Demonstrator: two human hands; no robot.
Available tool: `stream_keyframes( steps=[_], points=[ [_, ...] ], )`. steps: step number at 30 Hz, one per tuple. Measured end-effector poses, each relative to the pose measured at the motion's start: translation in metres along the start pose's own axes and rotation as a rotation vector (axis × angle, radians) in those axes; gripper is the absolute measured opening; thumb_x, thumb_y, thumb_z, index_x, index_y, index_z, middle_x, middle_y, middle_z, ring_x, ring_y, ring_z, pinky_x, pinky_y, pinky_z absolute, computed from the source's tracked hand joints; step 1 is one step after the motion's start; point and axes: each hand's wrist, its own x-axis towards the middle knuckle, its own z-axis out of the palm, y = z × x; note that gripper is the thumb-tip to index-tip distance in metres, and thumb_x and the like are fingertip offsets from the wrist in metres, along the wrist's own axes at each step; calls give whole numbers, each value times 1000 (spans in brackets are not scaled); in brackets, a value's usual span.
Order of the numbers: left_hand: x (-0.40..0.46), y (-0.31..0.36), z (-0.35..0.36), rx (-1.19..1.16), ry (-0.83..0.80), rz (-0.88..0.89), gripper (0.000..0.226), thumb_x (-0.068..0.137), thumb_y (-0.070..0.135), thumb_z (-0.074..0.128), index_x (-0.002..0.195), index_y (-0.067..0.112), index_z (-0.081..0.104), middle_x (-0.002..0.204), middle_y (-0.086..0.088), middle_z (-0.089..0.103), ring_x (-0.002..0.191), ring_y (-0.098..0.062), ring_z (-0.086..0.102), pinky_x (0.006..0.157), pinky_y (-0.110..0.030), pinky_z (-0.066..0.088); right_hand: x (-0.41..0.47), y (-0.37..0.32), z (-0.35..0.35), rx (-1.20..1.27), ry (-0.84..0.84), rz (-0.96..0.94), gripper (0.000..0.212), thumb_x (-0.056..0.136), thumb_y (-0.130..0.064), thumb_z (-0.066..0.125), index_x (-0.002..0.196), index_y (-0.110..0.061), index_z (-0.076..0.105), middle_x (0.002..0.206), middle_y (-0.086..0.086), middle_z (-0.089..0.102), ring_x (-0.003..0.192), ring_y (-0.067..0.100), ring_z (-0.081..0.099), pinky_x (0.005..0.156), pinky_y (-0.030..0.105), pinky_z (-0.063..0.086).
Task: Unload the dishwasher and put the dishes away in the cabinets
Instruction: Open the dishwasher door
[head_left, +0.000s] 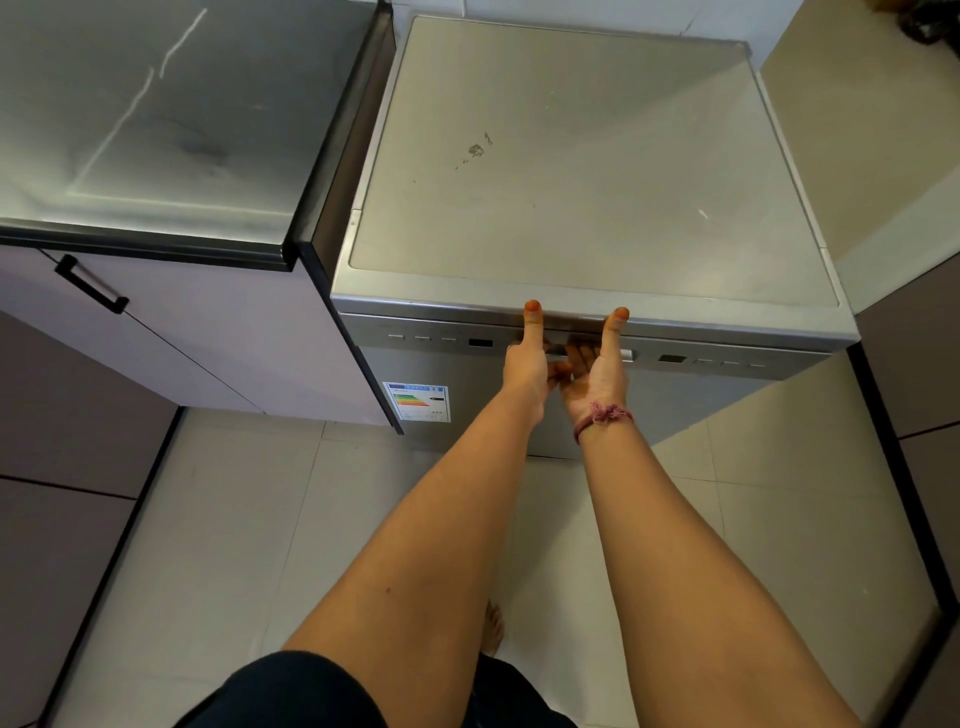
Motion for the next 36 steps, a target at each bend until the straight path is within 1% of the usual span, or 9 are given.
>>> stream_keyframes(
  steps=[6, 9, 14, 17, 19, 25, 29, 33, 36],
  points=[
    [1, -2, -1, 42, 25, 13, 79, 80, 73, 46, 126, 9, 49, 113, -12, 64, 95, -27, 64, 91, -43, 53, 2, 3, 0, -5, 5, -13, 47, 81, -60, 59, 97, -16, 61, 102, 7, 66, 102, 23, 63, 63, 30, 52],
    [-2, -3, -1, 53, 39, 23, 82, 77, 75, 46, 125, 9, 50, 112, -11, 65, 96, -27, 64, 92, -43, 52, 5, 5, -1, -15, 9, -14, 50, 80, -61, 58, 99, -15, 62, 105, 8, 66, 107, 26, 63, 59, 29, 51],
    [-2, -4, 0, 66, 92, 31, 118, 38, 95, 48, 119, 9, 54, 106, -10, 67, 85, -21, 65, 87, -41, 54, 8, 7, -2, -17, 11, -13, 59, 77, -65, 60, 106, -14, 61, 105, 9, 66, 104, 27, 64, 57, 29, 53],
    [-11, -11, -6, 89, 173, -17, 77, 70, 80, 50, 99, 9, 61, 79, -6, 66, 69, -16, 60, 72, -31, 53, 1, 10, 0, -42, 140, 27, 68, 70, -66, 67, 110, -13, 54, 100, 4, 61, 90, 21, 62, 70, 37, 59],
    [-17, -30, -17, 112, 220, -37, 63, 81, 69, 50, 95, 9, 62, 77, -2, 65, 71, -16, 62, 65, -27, 49, -5, 20, -10, -78, 217, 20, 71, 66, -62, 74, 111, -10, 56, 102, 4, 64, 87, 21, 67, 70, 39, 60],
    [-53, -64, -35, 73, 237, -81, 46, 86, 58, 54, 95, 13, 61, 90, -2, 67, 82, -15, 63, 73, -27, 52, -38, 43, -45, -55, 187, 15, 45, 74, -51, 73, 95, -13, 64, 97, 7, 72, 83, 21, 71, 72, 40, 59],
    [-69, -66, -47, -22, 127, -122, 53, 87, 52, 58, 116, 8, 59, 105, -8, 68, 93, -22, 66, 87, -39, 55, -51, 50, -57, -77, 199, 33, 58, 73, -53, 74, 110, -10, 61, 100, 8, 71, 79, 22, 72, 56, 30, 57],
    [-90, -67, -57, -61, 60, -195, 28, 91, 45, 55, 92, 18, 60, 91, -3, 66, 83, -19, 59, 91, -38, 51, -60, 58, -73, -115, 200, 41, 60, 72, -54, 74, 110, -8, 61, 102, 10, 71, 85, 25, 71, 64, 34, 58],
    [-104, -77, -67, -7, 57, -232, 30, 91, 48, 54, 92, 18, 59, 90, -2, 65, 76, -17, 57, 87, -35, 51, -67, 69, -91, -165, 226, 49, 70, 68, -57, 75, 114, -7, 60, 100, 9, 71, 87, 25, 70, 77, 38, 59]
  ],
)
